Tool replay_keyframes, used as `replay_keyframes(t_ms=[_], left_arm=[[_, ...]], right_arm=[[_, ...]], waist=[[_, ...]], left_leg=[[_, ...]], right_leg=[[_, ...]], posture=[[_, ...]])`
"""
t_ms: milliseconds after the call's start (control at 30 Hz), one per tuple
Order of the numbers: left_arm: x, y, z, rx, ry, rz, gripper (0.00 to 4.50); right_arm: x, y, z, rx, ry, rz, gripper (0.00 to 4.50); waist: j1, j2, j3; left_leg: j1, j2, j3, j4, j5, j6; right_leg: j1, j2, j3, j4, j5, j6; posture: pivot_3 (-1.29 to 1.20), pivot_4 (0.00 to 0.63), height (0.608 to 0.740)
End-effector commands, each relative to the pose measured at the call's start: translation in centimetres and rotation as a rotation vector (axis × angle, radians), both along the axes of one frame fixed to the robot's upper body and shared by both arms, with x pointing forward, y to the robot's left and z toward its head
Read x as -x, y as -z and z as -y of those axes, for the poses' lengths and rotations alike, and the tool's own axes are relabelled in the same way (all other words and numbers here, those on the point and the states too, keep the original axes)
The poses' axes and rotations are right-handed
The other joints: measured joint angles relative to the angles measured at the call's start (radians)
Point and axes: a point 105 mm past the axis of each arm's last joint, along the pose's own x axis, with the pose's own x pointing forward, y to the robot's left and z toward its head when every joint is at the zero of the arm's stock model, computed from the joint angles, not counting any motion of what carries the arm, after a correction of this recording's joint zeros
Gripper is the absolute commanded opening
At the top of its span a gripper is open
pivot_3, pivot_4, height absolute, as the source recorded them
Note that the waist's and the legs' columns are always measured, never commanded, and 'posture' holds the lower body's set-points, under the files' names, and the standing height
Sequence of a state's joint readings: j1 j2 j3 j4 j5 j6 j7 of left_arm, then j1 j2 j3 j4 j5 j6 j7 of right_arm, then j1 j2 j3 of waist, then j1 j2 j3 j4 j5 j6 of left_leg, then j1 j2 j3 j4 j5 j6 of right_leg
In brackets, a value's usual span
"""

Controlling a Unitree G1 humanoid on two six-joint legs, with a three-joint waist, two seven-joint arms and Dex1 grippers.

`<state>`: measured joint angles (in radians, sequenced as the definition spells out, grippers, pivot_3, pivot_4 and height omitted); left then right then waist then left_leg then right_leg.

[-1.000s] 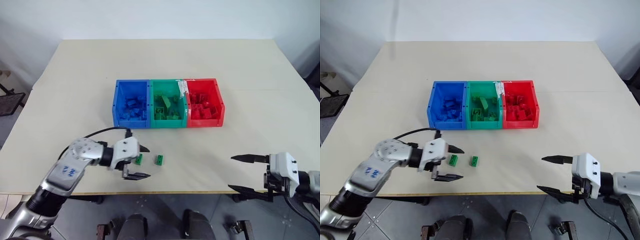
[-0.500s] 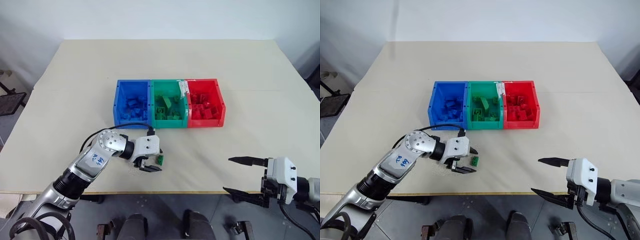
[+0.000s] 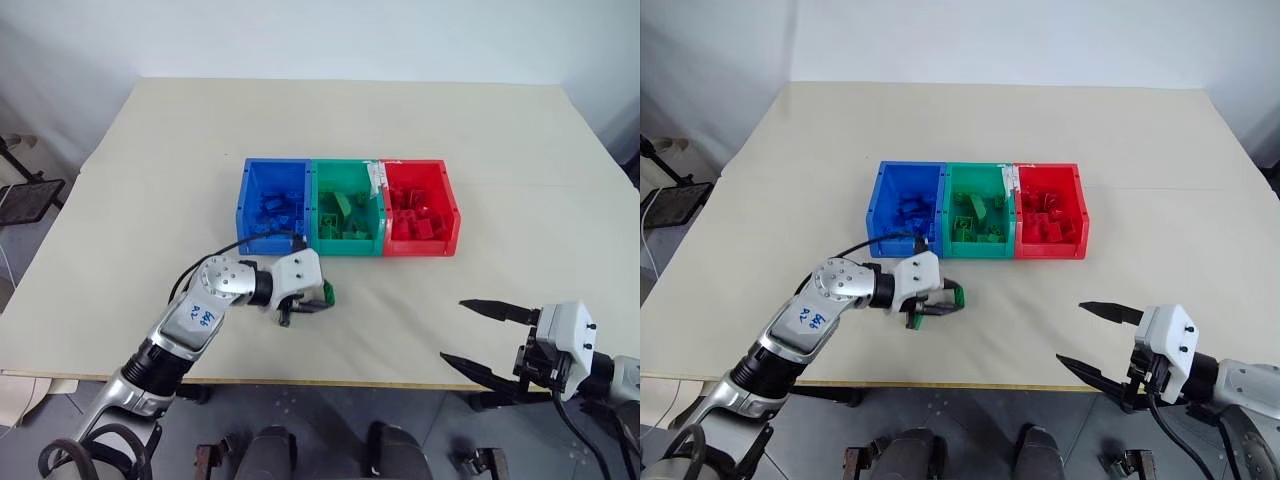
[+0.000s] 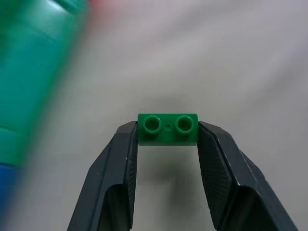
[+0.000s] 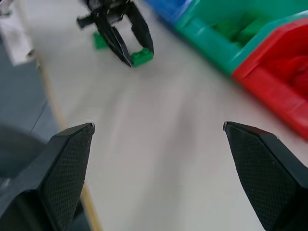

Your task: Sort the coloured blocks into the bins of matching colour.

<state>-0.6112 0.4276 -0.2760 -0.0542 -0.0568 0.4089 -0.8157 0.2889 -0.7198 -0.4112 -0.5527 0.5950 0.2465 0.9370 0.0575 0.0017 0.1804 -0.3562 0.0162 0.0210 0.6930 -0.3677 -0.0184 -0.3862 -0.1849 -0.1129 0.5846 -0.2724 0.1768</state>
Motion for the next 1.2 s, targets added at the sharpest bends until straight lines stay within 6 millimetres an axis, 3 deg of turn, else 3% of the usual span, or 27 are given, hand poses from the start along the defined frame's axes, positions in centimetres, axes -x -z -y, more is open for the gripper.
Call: replay_keyframes(t_ms=[33,133,300,433,567,633,767,933,1067,1200], left_arm=[[-2.2,-5.3,0.8,0.211,-0.092,0.17,1.44],[-3.6,-6.1,1.3,0.227,-0.132,0.237,1.44],[-5.8,-5.8,2.4,0.213,-0.16,0.216,1.44],[-5.8,-7.0,2.2,0.289,-0.15,0.221,2.75],[-3.6,-7.1,1.4,0.375,-0.039,0.186,4.01],[-2.6,-6.6,0.1,0.365,-0.01,0.198,4.48],[-0.5,-4.2,-4.5,0.289,0.011,0.183,4.48],[2.0,-0.4,-11.7,0.168,-0.101,0.065,4.48],[5.0,0.2,-15.9,0.125,-0.134,0.022,4.48],[7.6,0.9,-18.8,0.058,-0.149,-0.024,4.48]], right_arm=[[-1.0,-2.4,0.9,-0.063,0.131,0.124,4.5],[-1.6,-3.1,1.4,-0.11,0.197,0.153,4.5],[-2.0,-3.4,1.4,-0.144,0.243,0.176,4.5],[-2.2,-3.3,0.8,-0.128,0.214,0.169,4.5],[-2.2,-3.1,-0.2,-0.128,0.149,0.149,4.5],[-2.4,-3.2,-0.5,-0.123,0.123,0.147,4.5],[-2.6,-2.9,-1.8,-0.062,0.01,0.125,4.5],[-1.9,-1.6,-4.3,0.108,-0.233,0.06,4.5],[-1.6,-1.3,-5.6,0.131,-0.375,0.02,4.5],[-1.5,-0.6,-6.1,0.15,-0.464,-0.009,4.5]], waist=[[0.0,0.0,0.0],[-0.004,0.0,0.0],[-0.007,0.0,0.0],[-0.008,0.0,0.0],[-0.012,0.0,0.0],[-0.016,0.0,0.0],[-0.038,0.001,0.0],[-0.043,0.001,0.0],[-0.035,0.0,0.0],[-0.03,-0.001,0.0]], left_leg=[[-0.001,0.0,0.0,0.001,0.0,0.0],[-0.001,0.0,0.0,0.001,0.0,0.0],[0.0,0.0,0.001,-0.001,0.0,0.0],[-0.003,0.0,0.001,-0.001,0.0,0.0],[-0.003,0.0,0.001,-0.001,0.0,0.0],[-0.003,0.0,0.001,-0.001,0.0,0.0],[-0.002,0.0,0.001,-0.002,0.0,0.0],[-0.001,0.001,0.001,-0.003,0.0,0.0],[-0.001,0.001,0.001,-0.002,-0.001,0.0],[-0.002,0.001,0.0,-0.001,-0.001,0.0]], right_leg=[[0.0,0.0,0.0,0.0,0.0,0.0],[0.0,0.0,0.0,0.0,0.0,0.0],[-0.001,0.0,0.0,0.0,0.0,0.0],[-0.004,0.0,0.0,0.001,0.0,0.0],[-0.004,0.0,0.0,0.001,0.0,0.0],[-0.005,0.0,0.0,0.002,0.0,0.0],[-0.005,0.0,0.001,0.003,0.0,0.0],[-0.005,0.0,0.001,0.003,0.0,0.0],[-0.005,0.0,0.001,0.003,0.0,0.0],[-0.004,0.0,0.0,0.002,0.0,0.0]], posture=[[0.0,0.15,0.74],[0.0,0.15,0.74],[0.0,0.15,0.74],[0.0,0.15,0.74],[0.0,0.15,0.74],[0.0,0.15,0.74],[0.0,0.15,0.74],[0.0,0.15,0.74],[0.0,0.15,0.74],[0.0,0.15,0.74]])
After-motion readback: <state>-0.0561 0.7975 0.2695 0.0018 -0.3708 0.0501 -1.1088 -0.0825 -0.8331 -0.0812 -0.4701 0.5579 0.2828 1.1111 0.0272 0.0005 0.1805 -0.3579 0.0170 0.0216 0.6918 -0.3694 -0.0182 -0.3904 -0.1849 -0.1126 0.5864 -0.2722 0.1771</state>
